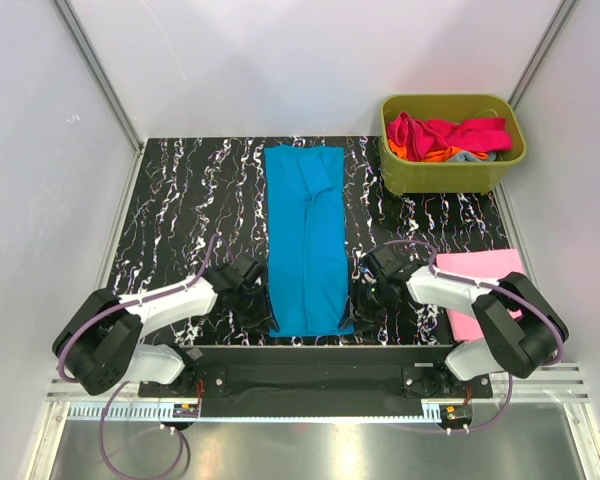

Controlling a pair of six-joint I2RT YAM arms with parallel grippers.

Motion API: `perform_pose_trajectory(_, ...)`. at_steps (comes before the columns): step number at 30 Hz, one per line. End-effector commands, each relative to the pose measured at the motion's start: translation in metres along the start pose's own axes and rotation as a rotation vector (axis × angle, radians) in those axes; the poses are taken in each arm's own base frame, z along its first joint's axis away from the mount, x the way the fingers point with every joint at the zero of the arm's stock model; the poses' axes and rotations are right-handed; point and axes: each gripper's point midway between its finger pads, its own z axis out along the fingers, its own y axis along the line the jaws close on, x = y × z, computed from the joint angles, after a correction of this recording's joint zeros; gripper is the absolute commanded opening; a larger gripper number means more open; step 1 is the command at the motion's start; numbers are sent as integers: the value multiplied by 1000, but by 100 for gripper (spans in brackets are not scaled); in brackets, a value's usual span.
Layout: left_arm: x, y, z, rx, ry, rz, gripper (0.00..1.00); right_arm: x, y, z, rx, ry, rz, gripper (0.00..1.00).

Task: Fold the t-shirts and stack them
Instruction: Fold the tshirt

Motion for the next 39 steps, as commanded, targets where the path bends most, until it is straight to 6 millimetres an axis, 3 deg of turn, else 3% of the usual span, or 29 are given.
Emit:
perform_pose_trajectory(1, 2, 9, 6, -22, -4, 11, 34, -11, -20, 6, 82, -44, -14, 51)
perform_pose_trajectory(6, 3, 11, 6, -26, -4, 14, 26, -11, -27, 9, 97, -35, -10, 45)
perform_pose_trajectory(7, 3, 11, 6, -24, -6, 17, 23, -11, -28, 9, 99, -34, -7, 35)
perform_pose_trajectory(16, 9, 20, 4, -20, -15, 5, 12, -3, -34, 10, 83, -25, 17, 0)
perform_pose_trajectory(21, 10, 21, 3, -16, -17, 3, 0, 7, -37, 13, 57, -9, 47, 0)
perform_pose_trajectory(30, 12, 29, 1, -6, -40, -24, 0, 11, -43, 10, 57, -46, 81, 0)
perform_pose_trajectory(39, 10, 24, -4, 43, -67, -34, 0, 14, -43, 9, 50, -49, 101, 0)
